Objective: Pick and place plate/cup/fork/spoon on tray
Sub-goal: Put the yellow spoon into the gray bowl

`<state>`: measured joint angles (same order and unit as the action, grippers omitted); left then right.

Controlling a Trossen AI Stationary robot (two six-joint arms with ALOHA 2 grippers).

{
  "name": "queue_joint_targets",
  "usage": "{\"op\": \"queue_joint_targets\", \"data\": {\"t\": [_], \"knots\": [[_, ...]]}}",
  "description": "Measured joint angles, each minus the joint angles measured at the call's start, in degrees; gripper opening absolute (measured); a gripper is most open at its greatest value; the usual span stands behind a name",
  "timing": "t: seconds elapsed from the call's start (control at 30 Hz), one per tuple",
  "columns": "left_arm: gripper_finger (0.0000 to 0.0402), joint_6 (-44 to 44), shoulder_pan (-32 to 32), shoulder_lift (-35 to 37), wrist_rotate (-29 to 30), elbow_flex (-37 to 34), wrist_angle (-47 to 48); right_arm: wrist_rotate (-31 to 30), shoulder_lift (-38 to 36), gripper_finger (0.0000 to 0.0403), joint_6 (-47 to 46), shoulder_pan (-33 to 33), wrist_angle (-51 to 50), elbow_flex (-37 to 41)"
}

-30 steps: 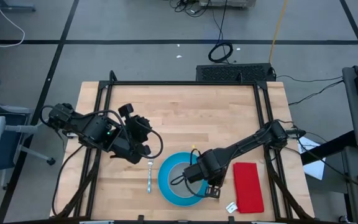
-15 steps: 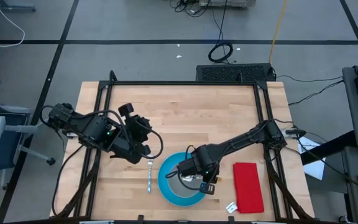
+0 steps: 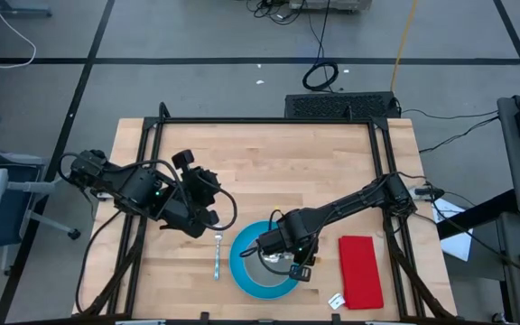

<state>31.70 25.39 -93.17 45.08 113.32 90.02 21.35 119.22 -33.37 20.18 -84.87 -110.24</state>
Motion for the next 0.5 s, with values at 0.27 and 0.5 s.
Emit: {"op": "queue_joint_targets", "data": {"t": [0.27,0.5], "knots": [[0.0122,0.00,0.02,0.00,0.00,0.00,0.00,1.56,0.00,0.0059,-0.64,0.00,1.57,0.04],[0.0122,0.00,0.02,0.00,0.00,0.00,0.00,3.09,-0.02,0.0059,-0.67,0.00,2.17,3.71]]}}
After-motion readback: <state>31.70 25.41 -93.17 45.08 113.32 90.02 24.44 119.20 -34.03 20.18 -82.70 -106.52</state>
